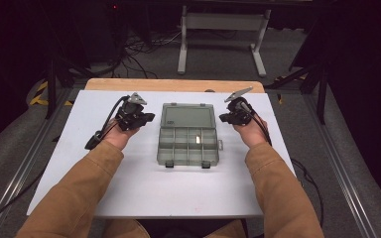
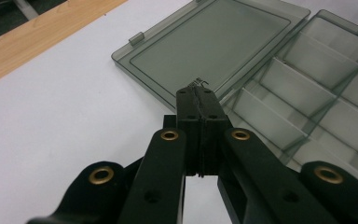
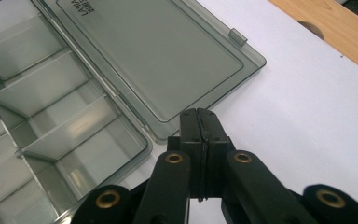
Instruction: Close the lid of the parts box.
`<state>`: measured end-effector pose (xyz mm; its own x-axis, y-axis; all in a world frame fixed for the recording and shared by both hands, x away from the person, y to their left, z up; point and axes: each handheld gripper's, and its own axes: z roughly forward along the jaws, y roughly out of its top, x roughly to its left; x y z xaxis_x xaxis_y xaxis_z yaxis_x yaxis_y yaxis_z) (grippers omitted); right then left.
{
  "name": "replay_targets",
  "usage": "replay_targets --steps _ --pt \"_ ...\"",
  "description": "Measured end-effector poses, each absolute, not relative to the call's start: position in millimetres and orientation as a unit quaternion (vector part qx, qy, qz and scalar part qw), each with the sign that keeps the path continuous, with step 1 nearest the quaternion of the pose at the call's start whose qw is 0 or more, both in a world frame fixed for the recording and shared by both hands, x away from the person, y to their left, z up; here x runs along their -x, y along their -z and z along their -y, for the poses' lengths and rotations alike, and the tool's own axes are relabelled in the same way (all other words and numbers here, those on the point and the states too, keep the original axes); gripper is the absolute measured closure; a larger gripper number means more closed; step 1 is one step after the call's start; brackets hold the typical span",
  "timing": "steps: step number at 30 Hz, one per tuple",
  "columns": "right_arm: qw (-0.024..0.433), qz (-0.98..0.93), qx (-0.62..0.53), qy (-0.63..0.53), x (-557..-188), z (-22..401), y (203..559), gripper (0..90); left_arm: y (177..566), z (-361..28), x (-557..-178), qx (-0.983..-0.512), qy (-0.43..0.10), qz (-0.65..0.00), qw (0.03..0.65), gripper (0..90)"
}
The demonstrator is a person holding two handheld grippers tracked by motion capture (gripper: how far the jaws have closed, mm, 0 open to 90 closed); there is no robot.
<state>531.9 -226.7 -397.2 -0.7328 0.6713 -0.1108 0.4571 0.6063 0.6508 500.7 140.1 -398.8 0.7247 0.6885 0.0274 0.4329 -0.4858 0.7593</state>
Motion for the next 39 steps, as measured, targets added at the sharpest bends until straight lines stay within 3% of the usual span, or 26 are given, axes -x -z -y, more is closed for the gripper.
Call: replay_targets --steps 22,39 --pt "0.167 -0.886 -0.331 -0.279 -548.9 222.2 420.7 90.0 428.0 -124.0 -537.2 -0.844 -0.142 -0.381 0.350 89.8" --pt "0.152 -0.891 -0.341 -0.259 -554.9 219.6 435.9 90.0 453.9 -122.0 -553.0 -0.838 -0.087 -0.435 0.316 89.9"
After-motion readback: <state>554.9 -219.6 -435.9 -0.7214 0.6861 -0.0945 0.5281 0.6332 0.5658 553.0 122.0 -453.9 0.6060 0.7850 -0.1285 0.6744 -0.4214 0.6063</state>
